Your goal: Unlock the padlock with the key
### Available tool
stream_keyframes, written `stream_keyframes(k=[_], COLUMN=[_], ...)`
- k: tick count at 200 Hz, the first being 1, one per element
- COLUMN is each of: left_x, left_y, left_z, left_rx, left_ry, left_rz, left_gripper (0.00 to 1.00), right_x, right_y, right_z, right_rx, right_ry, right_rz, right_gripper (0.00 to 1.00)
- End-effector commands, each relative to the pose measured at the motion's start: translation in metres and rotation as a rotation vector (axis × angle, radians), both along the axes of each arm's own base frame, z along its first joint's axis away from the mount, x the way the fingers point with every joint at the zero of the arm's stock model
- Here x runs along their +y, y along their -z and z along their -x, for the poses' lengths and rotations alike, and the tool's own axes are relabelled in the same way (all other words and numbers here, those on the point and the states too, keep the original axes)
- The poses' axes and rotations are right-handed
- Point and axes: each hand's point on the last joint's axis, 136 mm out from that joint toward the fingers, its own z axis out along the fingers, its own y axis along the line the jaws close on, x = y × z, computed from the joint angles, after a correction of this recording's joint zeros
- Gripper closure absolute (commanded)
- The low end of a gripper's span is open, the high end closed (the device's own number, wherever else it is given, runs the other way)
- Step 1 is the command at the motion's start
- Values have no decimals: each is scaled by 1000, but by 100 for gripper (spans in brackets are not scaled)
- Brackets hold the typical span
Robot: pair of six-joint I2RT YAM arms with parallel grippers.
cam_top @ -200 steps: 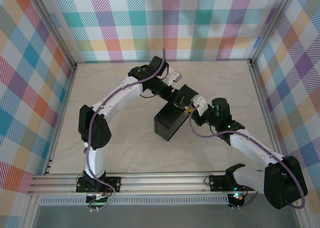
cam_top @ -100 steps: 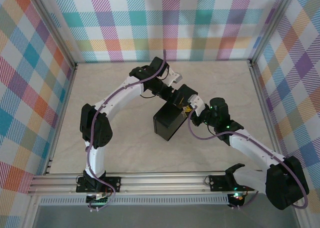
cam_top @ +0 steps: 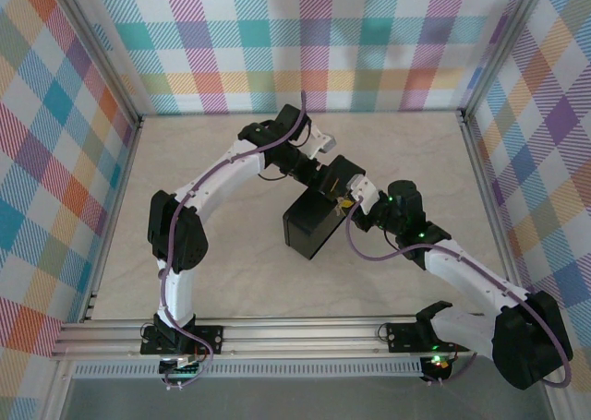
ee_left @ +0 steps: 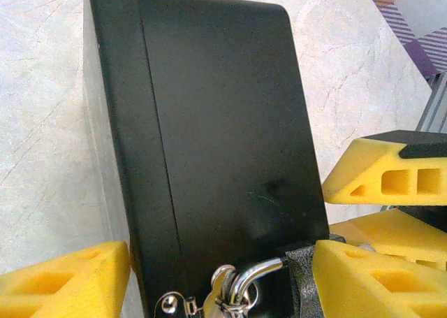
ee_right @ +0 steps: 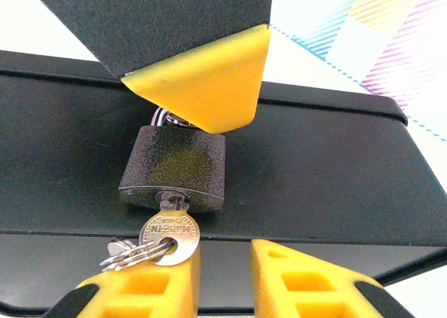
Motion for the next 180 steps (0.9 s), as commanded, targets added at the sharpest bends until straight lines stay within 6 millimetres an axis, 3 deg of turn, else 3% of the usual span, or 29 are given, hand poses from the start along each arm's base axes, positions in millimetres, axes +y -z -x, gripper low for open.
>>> stream_keyframes(k=[1, 100, 128, 180], left_x=[2, 4, 4, 3], left_y=[6, 15, 15, 12], left_z=[9, 9, 7, 7], left_rx=[40, 53, 52, 51], left_ry=[29, 22, 4, 7], left_rz=[7, -12, -12, -6], left_gripper=[31, 32, 32, 32], right_x=[12, 30, 36, 37], right_y=[-37, -39, -34, -31], right_z=[0, 9, 12, 7], right_rx=[-119, -195, -206, -255], right_ry=[-47, -91, -103, -68], right_rz=[-40, 45, 80, 127], right_gripper=[73, 73, 68, 69])
